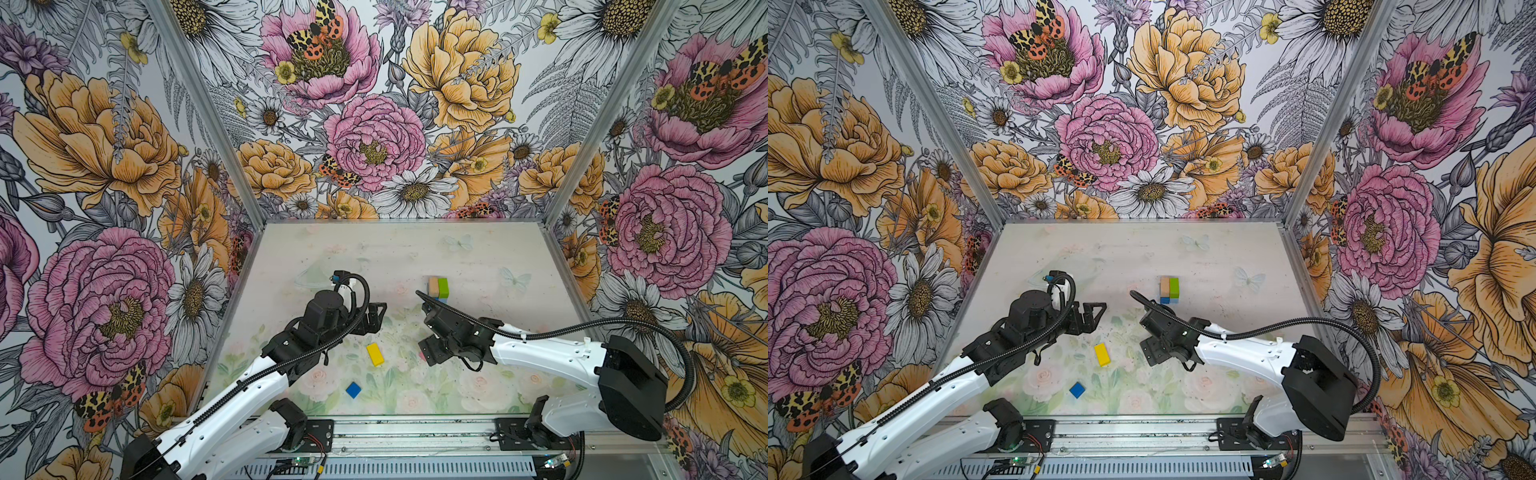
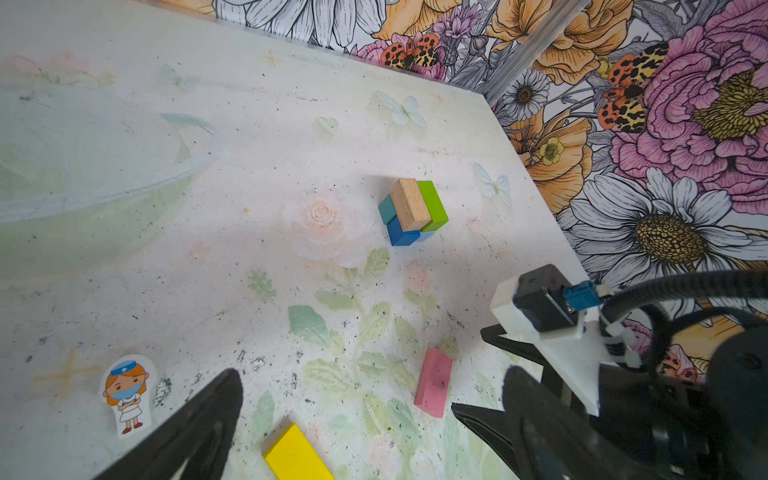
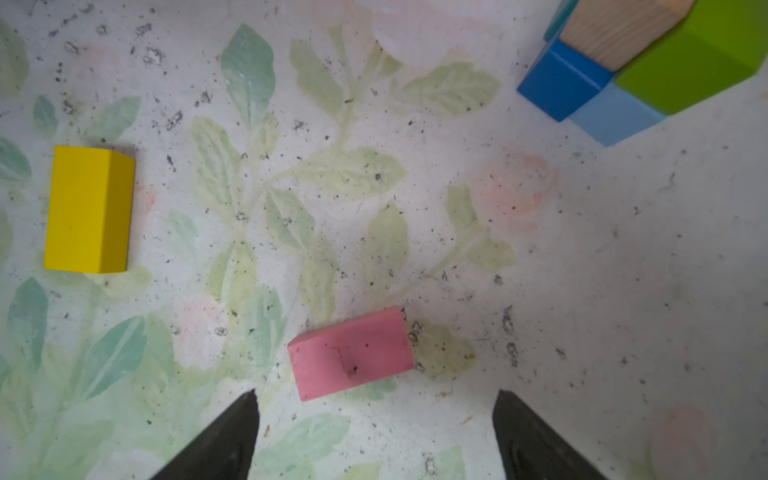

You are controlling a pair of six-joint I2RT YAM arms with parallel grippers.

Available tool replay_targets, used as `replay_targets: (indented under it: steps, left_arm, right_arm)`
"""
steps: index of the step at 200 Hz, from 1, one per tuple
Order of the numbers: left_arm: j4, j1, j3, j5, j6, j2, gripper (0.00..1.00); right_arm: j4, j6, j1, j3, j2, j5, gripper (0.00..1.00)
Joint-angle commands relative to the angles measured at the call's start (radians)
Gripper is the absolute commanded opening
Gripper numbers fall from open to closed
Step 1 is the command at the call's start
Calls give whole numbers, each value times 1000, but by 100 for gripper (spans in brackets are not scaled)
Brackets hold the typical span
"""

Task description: Build the wood block tower

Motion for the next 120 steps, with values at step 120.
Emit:
replay_targets:
  steps: [120]
  left_arm:
    - [-14,10,-11,-27,7,9,99]
  right_arm:
    - [41,-83,43,72,166,-14,75]
